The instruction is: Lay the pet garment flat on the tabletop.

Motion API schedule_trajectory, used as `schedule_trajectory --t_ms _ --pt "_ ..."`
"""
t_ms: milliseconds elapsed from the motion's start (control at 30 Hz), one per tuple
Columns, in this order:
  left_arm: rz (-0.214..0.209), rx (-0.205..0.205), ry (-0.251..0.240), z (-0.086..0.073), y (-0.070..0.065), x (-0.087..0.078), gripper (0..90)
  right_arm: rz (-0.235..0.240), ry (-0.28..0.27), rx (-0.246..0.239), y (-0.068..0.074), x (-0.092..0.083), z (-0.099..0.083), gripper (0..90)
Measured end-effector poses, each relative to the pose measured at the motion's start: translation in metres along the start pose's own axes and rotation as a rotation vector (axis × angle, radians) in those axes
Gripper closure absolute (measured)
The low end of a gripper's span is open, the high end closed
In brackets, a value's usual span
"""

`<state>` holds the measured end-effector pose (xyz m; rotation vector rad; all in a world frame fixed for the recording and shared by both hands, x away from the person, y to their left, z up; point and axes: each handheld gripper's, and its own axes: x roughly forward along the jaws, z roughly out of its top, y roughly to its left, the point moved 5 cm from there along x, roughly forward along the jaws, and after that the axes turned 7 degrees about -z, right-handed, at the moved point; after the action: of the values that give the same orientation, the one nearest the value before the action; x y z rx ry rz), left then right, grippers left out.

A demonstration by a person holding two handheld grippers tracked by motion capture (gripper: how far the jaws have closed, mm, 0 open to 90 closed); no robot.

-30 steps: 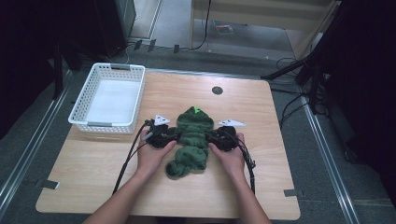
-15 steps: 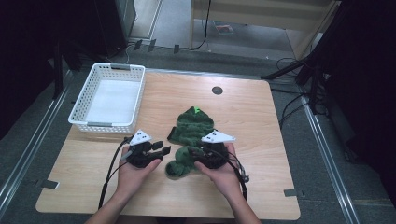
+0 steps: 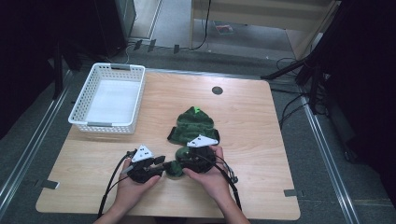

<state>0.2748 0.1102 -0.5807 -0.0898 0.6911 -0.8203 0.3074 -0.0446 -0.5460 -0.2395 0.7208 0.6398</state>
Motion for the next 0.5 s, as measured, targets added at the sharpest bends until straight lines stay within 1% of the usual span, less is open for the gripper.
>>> schedule_trajectory --t_ms 133,167,200,233,267,300,333,400,500 --pt "0.031 0.027 0.026 -0.002 -0.002 0.003 64.1 -0.029 0.008 -0.021 0.001 0.006 -0.006 52.7" --pt "0.027 0.03 0.032 -0.002 -0.003 0.003 64.4 -0.04 0.008 -0.027 0.0 0.006 -0.006 56.8" --pt "0.024 0.03 0.034 -0.002 -0.003 0.003 65.4 -0.06 0.0 -0.034 -0.001 0.005 -0.007 65.7" --pt "0.027 0.028 0.032 -0.002 -0.002 0.003 65.4 -0.06 0.0 -0.034 -0.001 0.005 -0.007 65.7" --pt "0.024 0.025 0.032 -0.002 -0.002 0.003 65.7 -0.06 -0.01 -0.03 -0.002 0.004 -0.008 70.5" --pt "0.024 0.024 0.034 -0.002 -0.002 0.003 65.8 -0.057 -0.017 -0.018 -0.003 0.003 -0.008 74.6" --pt "0.027 0.024 0.034 -0.002 -0.002 0.003 66.1 -0.052 -0.036 -0.001 -0.007 0.0 -0.008 78.9" --pt "0.034 0.027 0.035 -0.002 -0.002 0.003 66.1 -0.049 -0.054 0.008 -0.009 -0.003 -0.007 80.0" --pt "0.033 0.031 0.04 -0.002 -0.002 0.004 66.1 -0.052 -0.065 0.01 -0.01 -0.006 -0.006 80.1"
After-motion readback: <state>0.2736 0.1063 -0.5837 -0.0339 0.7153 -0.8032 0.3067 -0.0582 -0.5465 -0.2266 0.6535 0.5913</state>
